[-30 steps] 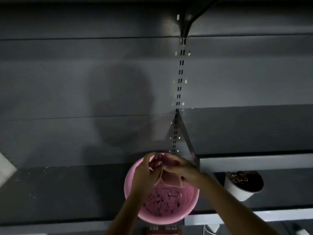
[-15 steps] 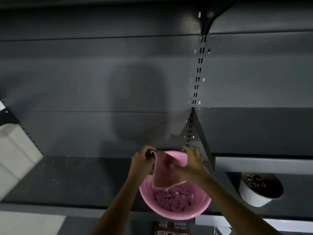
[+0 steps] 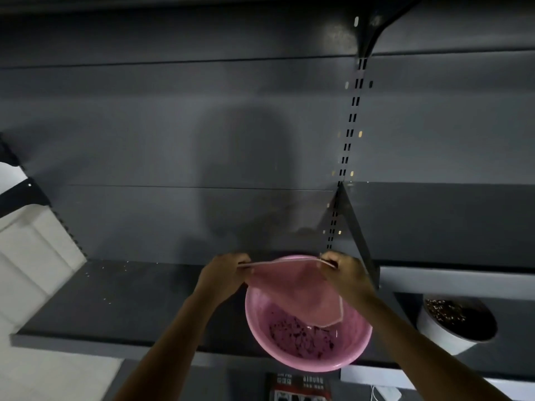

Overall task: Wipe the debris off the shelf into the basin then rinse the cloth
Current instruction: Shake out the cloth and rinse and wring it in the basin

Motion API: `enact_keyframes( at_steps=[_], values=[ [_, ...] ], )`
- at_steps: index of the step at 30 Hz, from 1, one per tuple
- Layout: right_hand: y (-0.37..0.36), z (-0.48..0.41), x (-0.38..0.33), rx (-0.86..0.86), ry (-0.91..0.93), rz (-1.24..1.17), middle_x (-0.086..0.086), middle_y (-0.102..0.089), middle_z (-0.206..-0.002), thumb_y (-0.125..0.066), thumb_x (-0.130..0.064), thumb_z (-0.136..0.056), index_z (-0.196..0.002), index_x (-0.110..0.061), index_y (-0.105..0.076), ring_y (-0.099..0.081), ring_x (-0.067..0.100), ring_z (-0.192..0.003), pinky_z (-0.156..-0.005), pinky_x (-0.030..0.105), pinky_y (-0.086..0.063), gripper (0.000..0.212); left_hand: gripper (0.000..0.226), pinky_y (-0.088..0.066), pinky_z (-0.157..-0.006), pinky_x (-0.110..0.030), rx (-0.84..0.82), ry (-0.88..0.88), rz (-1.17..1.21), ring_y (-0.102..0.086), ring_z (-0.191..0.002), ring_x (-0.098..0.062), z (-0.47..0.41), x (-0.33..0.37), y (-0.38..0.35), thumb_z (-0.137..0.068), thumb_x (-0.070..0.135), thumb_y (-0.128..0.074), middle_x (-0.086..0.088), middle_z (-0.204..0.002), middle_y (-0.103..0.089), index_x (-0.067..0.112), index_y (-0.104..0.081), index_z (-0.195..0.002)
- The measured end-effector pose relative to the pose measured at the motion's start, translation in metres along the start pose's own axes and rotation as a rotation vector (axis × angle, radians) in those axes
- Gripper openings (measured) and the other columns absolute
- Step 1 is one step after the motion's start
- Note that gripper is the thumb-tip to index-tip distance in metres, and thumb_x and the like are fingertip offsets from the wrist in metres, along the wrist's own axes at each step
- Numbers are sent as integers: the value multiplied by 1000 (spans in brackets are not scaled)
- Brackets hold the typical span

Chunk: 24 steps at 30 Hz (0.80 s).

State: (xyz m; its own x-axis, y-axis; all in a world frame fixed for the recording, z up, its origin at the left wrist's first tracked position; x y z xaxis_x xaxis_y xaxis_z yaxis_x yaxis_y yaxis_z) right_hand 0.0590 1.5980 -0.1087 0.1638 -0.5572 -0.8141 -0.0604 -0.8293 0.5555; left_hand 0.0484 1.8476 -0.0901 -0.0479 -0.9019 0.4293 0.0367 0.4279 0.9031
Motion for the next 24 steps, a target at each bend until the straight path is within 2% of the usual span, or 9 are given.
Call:
enact_keyframes(
  at_steps=[3,6,8,10,12,15,18,21,24],
  values=[
    [2,-4,-8,136,95,115,-4,-57,-74,-60,-14,-84,-74,-26,-60,-56,13,-70,-64,24,-43,16,22,-38,-55,-25,83,-49,-6,-56,-67,-17,-1,3,7,-91,27,-56,6,-67,-55,26,-51,-70],
    [2,-5,-21,344,249,83,-2,-54,-90,-54,-8,-88,-91,-13,-65,-53,11,-77,-71,17,-39,13,12,-33,-55,-23,493,-178,101,-50,-67,-15,3,16,10,-87,13,-62,2,-69,-57,14,-59,-75],
    [1,-2,-15,287,349,213,-1,-56,-93,-42,-16,-91,-94,-12,-63,-53,12,-82,-75,20,-42,22,9,-38,-64,-29,662,-200,72,-50,-73,-18,10,17,3,-84,11,-64,-1,-74,-60,12,-61,-76],
    [-8,8,11,-104,318,647,-1,-61,-101,-35,-19,-93,-98,-18,-62,-59,16,-91,-81,28,-49,27,10,-41,-80,-38,371,-224,-229,-58,-83,-23,17,8,-27,-90,21,-54,-1,-83,-65,18,-62,-86],
    [-11,23,33,-310,134,858,-3,-65,-108,-38,-19,-94,-103,-24,-61,-62,17,-100,-86,27,-51,26,20,-34,-96,-37,52,-200,-426,-61,-96,-19,30,-1,-57,-95,31,-43,3,-94,-69,25,-61,-103],
    [-8,24,28,-178,39,767,-4,-65,-116,-36,-23,-94,-107,-27,-62,-60,17,-106,-88,32,-51,29,22,-37,-94,-32,150,-153,-324,-63,-95,-20,27,4,-64,-93,24,-42,3,-97,-70,25,-63,-102],
    [1,19,15,-121,-33,507,8,-67,-115,-45,-14,-93,-108,-11,-65,-61,20,-105,-80,15,-38,25,18,-44,-82,-32,144,6,-91,-64,-89,-24,11,6,-49,-90,26,-45,0,-92,-70,22,-62,-92],
    [7,14,9,-1,-131,143,22,-70,-93,-57,-1,-85,-87,9,-66,-65,27,-86,-55,0,-36,13,17,-44,-61,-28,11,164,261,-65,-74,-24,6,6,-37,-77,30,-50,-1,-70,-67,19,-61,-68],
    [-1,13,7,106,-202,-19,11,-61,-59,-62,-9,-83,-60,-7,-60,-57,24,-62,-52,12,-37,23,25,-45,-59,-28,31,215,393,-63,-65,-23,3,10,-36,-84,20,-57,-4,-60,-63,14,-57,-60]
  ],
)
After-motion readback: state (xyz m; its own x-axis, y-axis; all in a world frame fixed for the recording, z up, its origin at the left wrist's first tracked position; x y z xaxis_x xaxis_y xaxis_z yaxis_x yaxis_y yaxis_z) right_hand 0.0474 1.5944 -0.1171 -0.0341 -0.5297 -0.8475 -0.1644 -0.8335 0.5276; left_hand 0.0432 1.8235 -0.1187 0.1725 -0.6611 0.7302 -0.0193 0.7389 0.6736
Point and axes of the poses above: each hand's wrist, its own z-axis away from the middle knuckle, its own y-axis out of the back of the hand, x = y × z, the point moved 1 cm from there along -z, towards the middle knuckle
